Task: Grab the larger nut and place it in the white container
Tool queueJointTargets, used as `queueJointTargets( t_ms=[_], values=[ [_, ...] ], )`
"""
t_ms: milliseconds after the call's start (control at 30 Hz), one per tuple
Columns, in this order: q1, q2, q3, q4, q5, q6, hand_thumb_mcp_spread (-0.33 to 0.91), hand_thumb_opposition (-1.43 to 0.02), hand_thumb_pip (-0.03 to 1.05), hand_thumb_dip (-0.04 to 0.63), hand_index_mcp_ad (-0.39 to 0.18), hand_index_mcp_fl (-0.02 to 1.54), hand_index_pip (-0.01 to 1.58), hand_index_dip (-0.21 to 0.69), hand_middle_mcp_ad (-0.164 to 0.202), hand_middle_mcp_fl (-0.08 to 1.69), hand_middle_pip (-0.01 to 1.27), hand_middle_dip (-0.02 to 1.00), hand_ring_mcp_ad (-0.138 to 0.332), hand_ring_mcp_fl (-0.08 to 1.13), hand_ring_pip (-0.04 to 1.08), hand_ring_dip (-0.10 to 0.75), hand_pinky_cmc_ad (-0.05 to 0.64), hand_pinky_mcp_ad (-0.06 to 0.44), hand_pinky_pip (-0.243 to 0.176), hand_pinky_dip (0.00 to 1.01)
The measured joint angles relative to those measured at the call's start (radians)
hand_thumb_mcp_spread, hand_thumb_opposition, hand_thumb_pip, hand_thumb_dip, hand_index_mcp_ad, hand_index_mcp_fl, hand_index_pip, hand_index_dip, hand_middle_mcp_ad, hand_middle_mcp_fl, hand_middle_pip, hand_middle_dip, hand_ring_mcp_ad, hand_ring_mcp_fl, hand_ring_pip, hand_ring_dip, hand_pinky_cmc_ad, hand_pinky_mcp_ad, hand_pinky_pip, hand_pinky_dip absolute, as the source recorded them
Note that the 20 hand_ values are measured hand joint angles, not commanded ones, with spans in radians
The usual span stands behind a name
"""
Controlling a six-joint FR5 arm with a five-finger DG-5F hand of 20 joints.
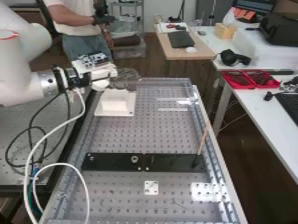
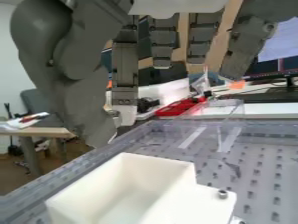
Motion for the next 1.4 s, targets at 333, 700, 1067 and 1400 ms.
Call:
queueJointTargets(
  t_ms=[333,700,1067,1400],
  values=[
    [0.061,-0.075,-0.002,0.039,0.035,-0.030,0.32,-0.94,0.75,0.281,-0.091,0.21,1.54,0.133,0.075,0.00,0.12,0.22,0.166,0.00,0.10,0.140,0.372,0.309,-0.093,0.45],
    [0.079,-0.097,0.016,-0.035,0.070,-0.087,0.30,-0.93,0.76,0.284,-0.099,-0.01,1.25,0.105,0.075,0.01,0.12,0.22,0.166,0.00,0.10,0.140,0.375,0.309,-0.093,0.49],
    [0.023,-0.041,0.021,-0.033,0.065,-0.049,0.27,-0.90,0.78,0.286,-0.112,-0.01,0.79,0.009,0.075,0.00,0.12,0.22,0.166,0.00,0.09,0.140,0.374,0.312,-0.093,0.53],
    [-0.164,0.121,0.048,-0.034,0.119,0.013,0.24,-0.87,0.78,0.283,-0.112,-0.01,0.72,-0.024,0.075,0.01,0.11,0.22,0.164,0.00,0.09,0.140,0.379,0.312,-0.089,0.58]
  ],
)
